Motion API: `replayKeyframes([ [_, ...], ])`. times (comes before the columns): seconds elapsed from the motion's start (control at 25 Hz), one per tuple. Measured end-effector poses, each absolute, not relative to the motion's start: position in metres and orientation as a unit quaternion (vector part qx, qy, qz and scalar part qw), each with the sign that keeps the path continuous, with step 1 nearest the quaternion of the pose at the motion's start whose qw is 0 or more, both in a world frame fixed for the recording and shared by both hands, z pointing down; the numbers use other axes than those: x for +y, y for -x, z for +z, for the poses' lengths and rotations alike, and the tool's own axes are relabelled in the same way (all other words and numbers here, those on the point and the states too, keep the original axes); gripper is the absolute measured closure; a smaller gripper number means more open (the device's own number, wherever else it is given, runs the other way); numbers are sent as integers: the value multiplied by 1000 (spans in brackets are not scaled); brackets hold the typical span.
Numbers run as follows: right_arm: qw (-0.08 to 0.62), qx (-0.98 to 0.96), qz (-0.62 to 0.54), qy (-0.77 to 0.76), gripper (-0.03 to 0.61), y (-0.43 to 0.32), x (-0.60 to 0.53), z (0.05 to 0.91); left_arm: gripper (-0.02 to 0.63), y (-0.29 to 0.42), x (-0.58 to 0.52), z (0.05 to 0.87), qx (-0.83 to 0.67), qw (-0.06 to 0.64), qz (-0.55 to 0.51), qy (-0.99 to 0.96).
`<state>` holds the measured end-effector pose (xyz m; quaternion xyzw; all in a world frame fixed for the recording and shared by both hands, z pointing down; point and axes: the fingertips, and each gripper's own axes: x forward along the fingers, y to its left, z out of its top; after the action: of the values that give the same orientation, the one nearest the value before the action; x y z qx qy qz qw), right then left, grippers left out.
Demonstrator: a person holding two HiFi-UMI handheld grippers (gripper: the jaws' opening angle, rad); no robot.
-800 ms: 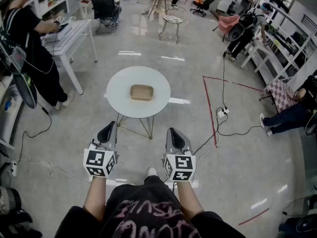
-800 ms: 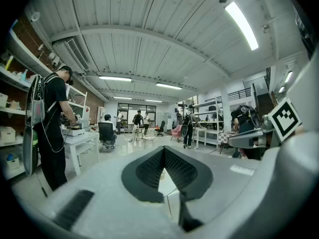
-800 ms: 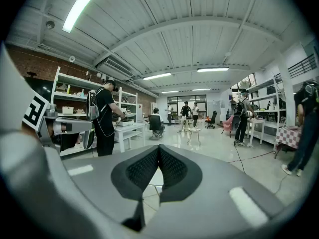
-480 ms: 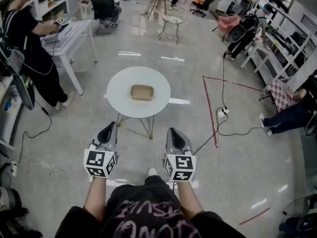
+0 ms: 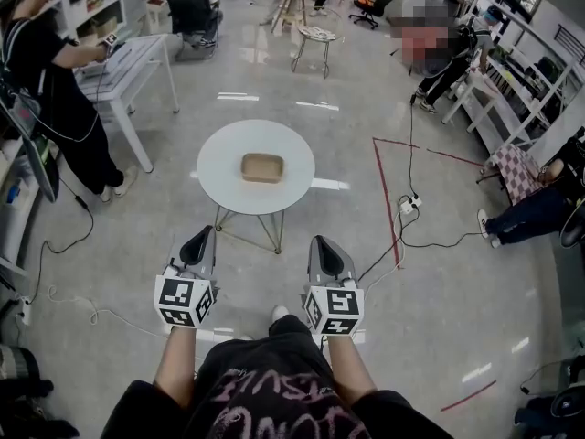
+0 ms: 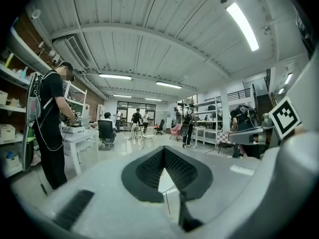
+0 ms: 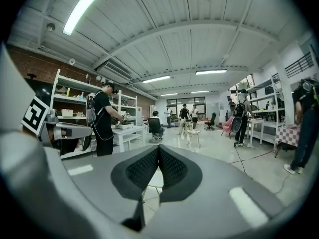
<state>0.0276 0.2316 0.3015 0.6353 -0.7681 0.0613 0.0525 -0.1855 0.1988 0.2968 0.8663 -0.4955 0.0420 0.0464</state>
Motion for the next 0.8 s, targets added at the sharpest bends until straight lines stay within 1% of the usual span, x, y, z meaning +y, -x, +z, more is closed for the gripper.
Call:
replayKeyframes([
  [0.2, 60, -770, 65, -632, 572, -25, 234, 311, 617, 185, 199, 309, -489, 55, 48, -869],
  [0.44, 60, -770, 67, -631, 572, -27, 228, 320, 617, 186, 190, 312, -484, 49, 55, -872],
  [0.8, 60, -761, 78, -642, 571, -45, 202, 328, 617, 172, 162, 318, -474, 48, 70, -876],
])
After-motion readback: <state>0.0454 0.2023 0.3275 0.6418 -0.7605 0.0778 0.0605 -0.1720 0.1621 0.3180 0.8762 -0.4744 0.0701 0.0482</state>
